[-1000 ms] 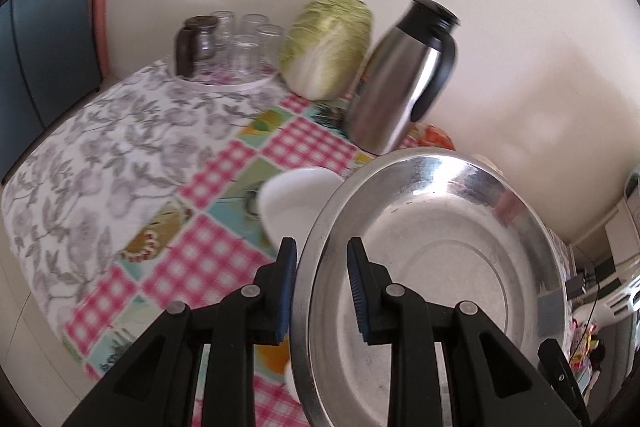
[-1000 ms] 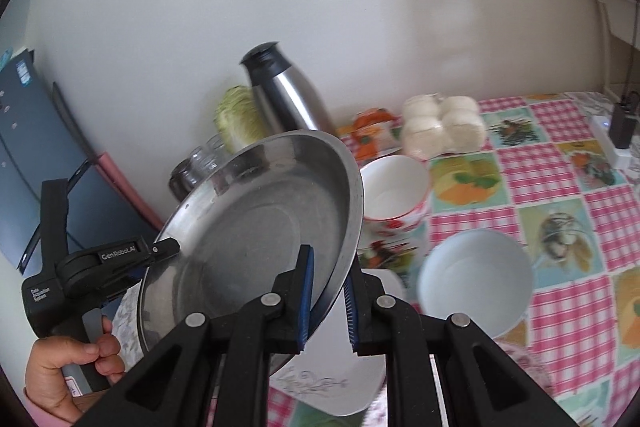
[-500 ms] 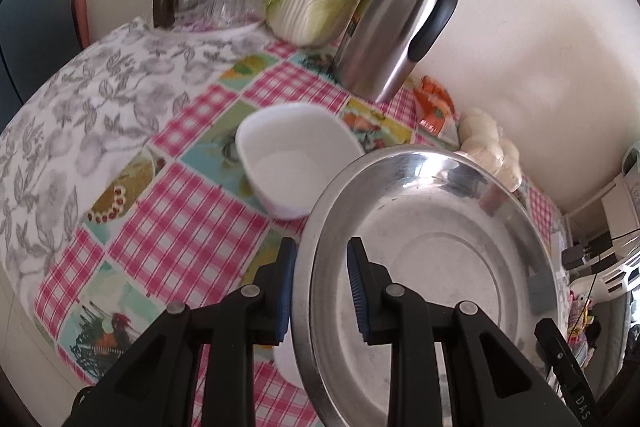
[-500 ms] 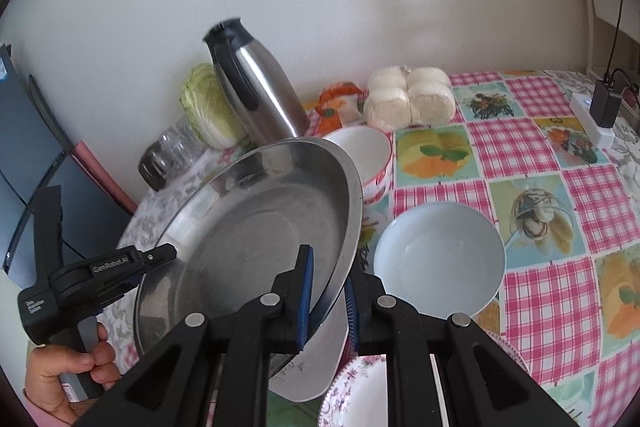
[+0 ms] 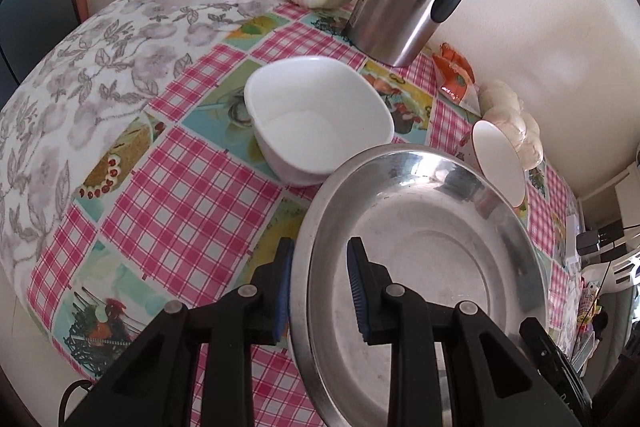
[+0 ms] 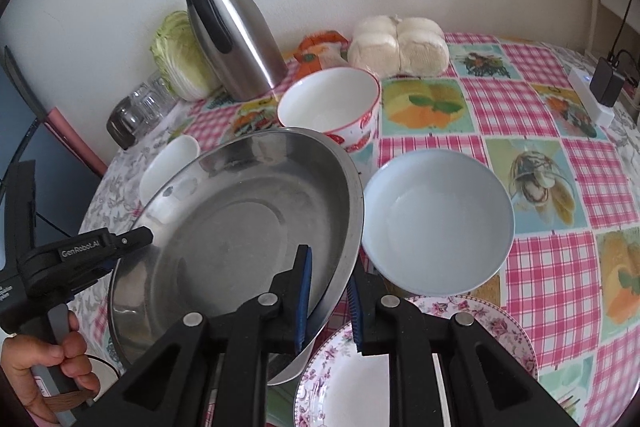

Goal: Organize plates and bowls
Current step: 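Lift the steel basin with the left tool and carry it beside the white square bowl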

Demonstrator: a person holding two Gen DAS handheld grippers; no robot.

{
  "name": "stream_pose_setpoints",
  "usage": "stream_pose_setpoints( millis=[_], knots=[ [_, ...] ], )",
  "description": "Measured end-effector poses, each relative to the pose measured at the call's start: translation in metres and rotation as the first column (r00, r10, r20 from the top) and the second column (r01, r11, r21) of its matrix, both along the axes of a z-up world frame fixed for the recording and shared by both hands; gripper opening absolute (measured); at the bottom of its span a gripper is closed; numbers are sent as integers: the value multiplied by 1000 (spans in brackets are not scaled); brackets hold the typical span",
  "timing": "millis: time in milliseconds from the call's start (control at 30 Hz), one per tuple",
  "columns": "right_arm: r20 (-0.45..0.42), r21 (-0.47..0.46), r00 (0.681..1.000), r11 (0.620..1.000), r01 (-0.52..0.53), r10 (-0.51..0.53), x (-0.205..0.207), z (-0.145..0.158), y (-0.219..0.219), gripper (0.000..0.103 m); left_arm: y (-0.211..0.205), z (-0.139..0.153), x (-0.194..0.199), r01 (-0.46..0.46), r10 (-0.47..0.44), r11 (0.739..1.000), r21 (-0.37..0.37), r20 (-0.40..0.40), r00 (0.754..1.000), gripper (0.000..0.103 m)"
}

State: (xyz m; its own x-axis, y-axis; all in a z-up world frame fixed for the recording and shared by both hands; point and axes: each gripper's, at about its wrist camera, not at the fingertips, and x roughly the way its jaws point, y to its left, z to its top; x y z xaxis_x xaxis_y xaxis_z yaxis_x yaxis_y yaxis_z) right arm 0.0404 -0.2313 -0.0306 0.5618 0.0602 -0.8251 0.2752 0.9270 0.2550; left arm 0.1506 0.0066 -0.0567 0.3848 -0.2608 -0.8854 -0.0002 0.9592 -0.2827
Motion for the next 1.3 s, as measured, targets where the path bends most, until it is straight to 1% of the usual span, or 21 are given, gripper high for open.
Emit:
stream_pose_setpoints(
  millis=[267, 667, 767, 900, 1067, 1167, 1300],
  knots=[
    [-41, -13, 999, 1000, -17, 16, 3, -10, 4, 20, 2, -3, 1, -8, 8, 1000, 16, -8, 1000, 27],
    [-120, -48, 993, 998, -29, 24, 6, -25, 8, 20, -3, -10, 2, 14, -13, 999, 47, -32, 999, 27],
    [-138, -54, 990, 998, -28, 20, 6, -28, 7, 20, -7, -12, 2, 30, -28, 998, 62, -41, 999, 27],
    [-157, -53, 987, 998, -26, 17, 6, -32, 6, 20, -6, -18, 3, 23, -20, 998, 59, -57, 998, 27],
    [-181, -56, 983, 998, -31, 20, 6, -36, 7, 20, -8, -26, 3, 31, -24, 996, 80, -84, 996, 27],
    [-190, -54, 982, 998, -30, 19, 6, -37, 7, 20, -5, -32, 4, 23, -15, 997, 72, -107, 994, 27],
    [-195, -57, 980, 998, -36, 24, 7, -38, 8, 20, -3, -33, 3, 13, -6, 998, 69, -108, 994, 27]
  ],
)
